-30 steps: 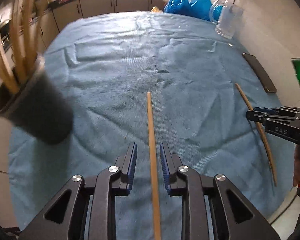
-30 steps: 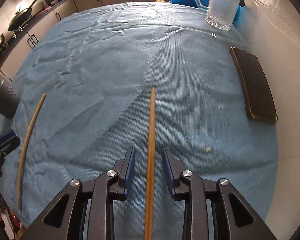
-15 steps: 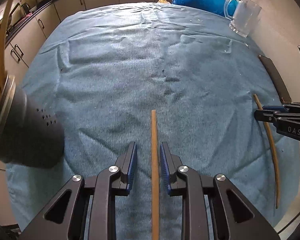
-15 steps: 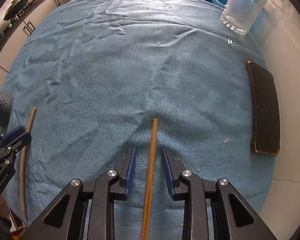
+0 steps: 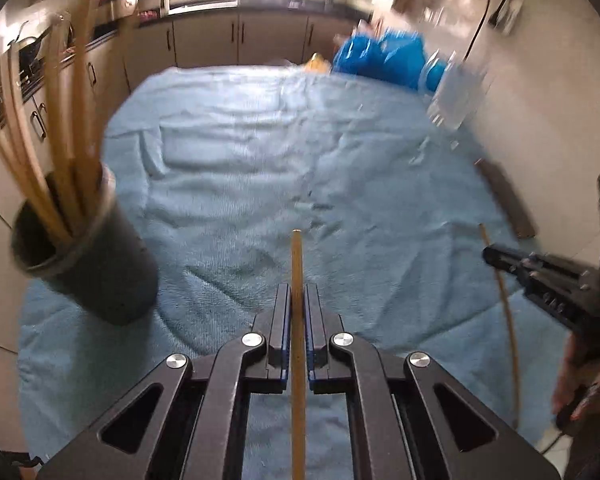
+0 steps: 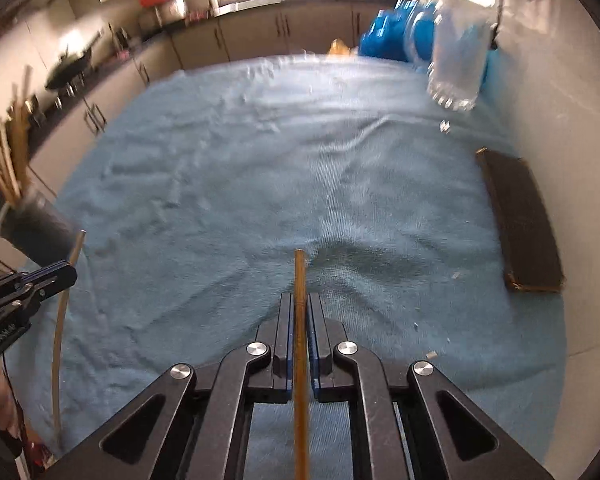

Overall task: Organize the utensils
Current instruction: 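Carry both held chopsticks over the grey holder and lower them in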

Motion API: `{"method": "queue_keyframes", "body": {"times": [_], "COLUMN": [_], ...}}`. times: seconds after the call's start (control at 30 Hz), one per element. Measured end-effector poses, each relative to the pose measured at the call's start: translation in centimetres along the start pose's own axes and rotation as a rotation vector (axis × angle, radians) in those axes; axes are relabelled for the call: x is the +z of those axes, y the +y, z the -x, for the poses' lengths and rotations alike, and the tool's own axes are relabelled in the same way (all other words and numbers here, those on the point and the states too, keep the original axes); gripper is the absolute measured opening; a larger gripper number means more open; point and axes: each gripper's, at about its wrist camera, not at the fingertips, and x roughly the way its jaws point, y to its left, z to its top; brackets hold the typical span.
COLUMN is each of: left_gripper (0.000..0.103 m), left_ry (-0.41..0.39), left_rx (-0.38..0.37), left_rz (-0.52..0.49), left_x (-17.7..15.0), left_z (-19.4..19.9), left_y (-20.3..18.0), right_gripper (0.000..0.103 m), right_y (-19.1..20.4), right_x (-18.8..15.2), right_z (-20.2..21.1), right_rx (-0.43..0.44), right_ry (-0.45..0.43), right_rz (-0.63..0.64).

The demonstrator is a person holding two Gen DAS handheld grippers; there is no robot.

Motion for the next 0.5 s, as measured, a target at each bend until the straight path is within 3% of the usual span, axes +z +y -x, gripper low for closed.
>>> {"method": "queue_keyframes", "body": {"times": [0.23, 0.5], "left_gripper": [0.006, 0.006], "left_ry": [-0.184, -0.326], "left_rx": [-0.045, -0.031], "left_rz": [0.041, 0.052], "left_x": [-1.2, -2.8], "left_z": [6.0, 10.6], "left_y": [0.3, 0.4], "right_gripper": [0.006, 0.006], "right_y": [0.9, 2.9], "right_x": [-1.6, -2.3], "right_z": [6.5, 11.4], "right_rx": [0.06, 0.082], "right_ry": [-0.233, -0.387], "right_rz": [-0.038, -0.03]}}
